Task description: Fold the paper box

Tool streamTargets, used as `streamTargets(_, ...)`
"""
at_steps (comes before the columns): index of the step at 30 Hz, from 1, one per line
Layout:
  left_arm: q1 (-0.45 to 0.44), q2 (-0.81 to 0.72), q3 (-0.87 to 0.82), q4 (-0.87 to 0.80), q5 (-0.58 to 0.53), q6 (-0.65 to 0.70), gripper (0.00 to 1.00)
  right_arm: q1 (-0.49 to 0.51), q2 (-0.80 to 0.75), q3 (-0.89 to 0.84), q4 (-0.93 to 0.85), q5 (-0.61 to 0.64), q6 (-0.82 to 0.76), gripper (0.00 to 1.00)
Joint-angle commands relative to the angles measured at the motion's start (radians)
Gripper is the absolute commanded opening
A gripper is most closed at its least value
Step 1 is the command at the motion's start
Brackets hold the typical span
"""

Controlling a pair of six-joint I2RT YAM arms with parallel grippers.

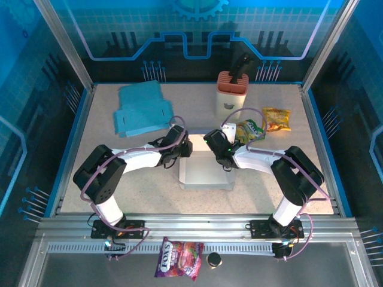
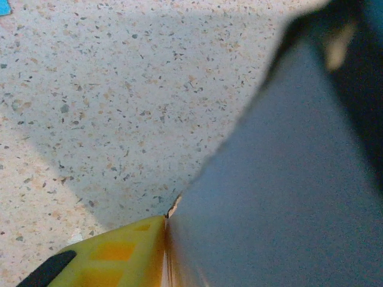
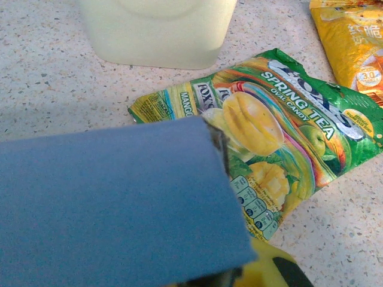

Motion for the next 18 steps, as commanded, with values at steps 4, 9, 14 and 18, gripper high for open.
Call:
streamTargets(4, -0.009, 0.018, -0.003, 0.050, 0.054, 0.037, 0.37, 0.018, 0.043, 0.018, -0.067, -0.054, 0.012, 0.00)
streamTargets(9, -0.016, -0.038, -0.030, 0.070, 0.061, 0.042, 0.46, 0.013, 0.053, 0.025, -0.080, -0.062, 0.015, 0.00)
streamTargets(14, -0.015, -0.098, -0.082, 0.098, 0.126, 0.076, 0.52, 0.005, 0.052, 0.022, -0.076, -0.065, 0.010, 0.00)
streamTargets(18, -0.016, -0.140, -0.144, 0.131, 0.190, 0.128, 0.57, 0.000, 0.052, 0.026, -0.076, -0.067, 0.004, 0.00)
